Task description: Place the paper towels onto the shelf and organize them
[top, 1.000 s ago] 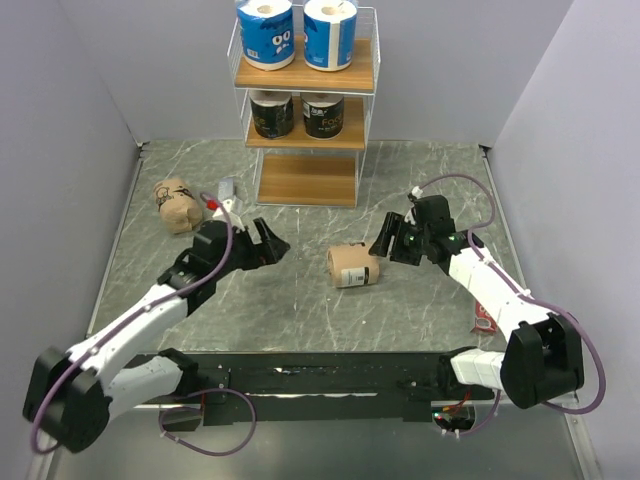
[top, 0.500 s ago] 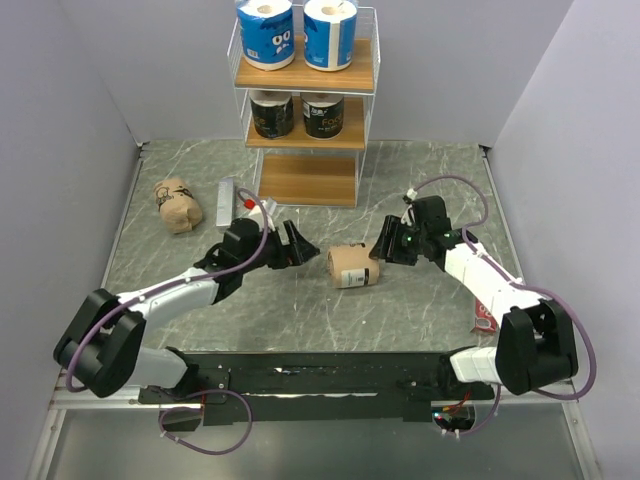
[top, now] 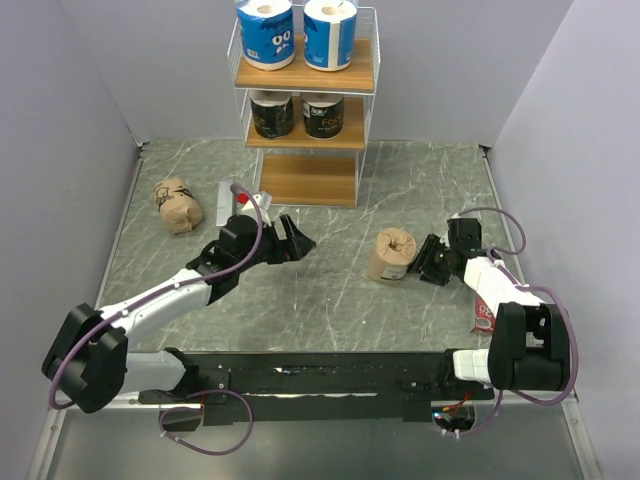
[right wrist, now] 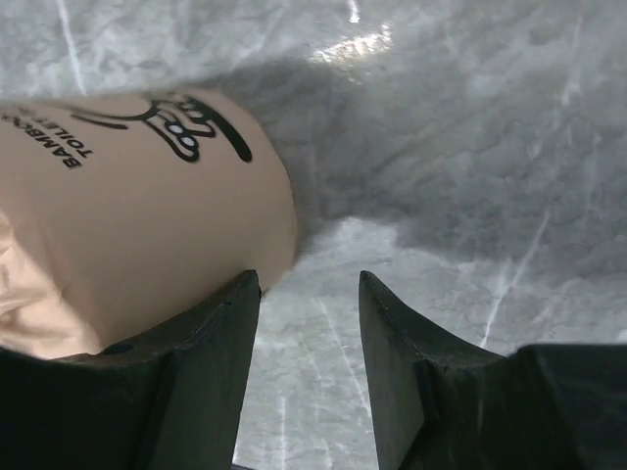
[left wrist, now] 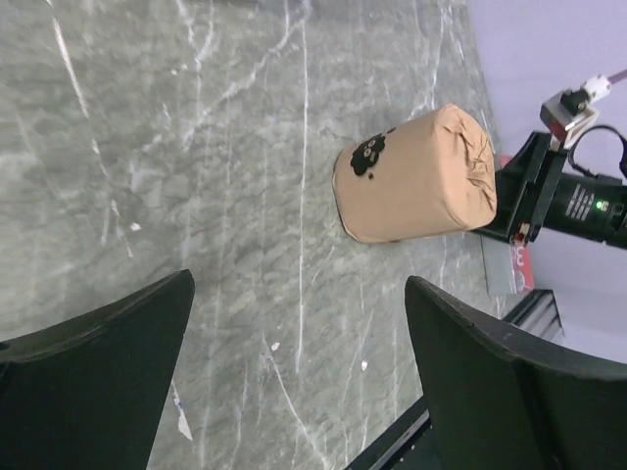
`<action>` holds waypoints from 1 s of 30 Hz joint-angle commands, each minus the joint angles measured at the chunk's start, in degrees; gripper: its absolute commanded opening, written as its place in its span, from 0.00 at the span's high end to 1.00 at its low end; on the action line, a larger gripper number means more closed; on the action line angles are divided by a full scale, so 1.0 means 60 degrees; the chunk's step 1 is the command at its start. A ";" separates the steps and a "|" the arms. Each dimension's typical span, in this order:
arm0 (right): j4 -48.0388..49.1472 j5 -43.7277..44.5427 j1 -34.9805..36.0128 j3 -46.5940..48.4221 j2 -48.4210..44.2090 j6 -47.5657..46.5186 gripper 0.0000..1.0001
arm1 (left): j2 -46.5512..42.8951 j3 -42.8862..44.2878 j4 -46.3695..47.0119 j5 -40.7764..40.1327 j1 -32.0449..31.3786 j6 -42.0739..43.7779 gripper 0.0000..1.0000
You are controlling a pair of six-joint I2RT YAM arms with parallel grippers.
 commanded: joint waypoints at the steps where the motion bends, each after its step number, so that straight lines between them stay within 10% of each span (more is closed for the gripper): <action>1: -0.0081 0.0499 -0.0066 0.0121 -0.0404 0.0012 0.47 | -0.0579 0.0578 -0.0669 -0.0607 -0.0007 0.0414 0.04; 15: -0.1313 0.0325 -0.0140 0.1866 -0.2441 0.0362 0.38 | -0.2922 0.2263 -0.4141 -0.3886 0.0007 0.3606 0.03; 30: -0.1108 0.1204 0.1280 0.2685 -0.0289 0.0788 0.29 | -0.4242 0.1077 -0.3922 -0.4621 -0.0022 0.4619 0.04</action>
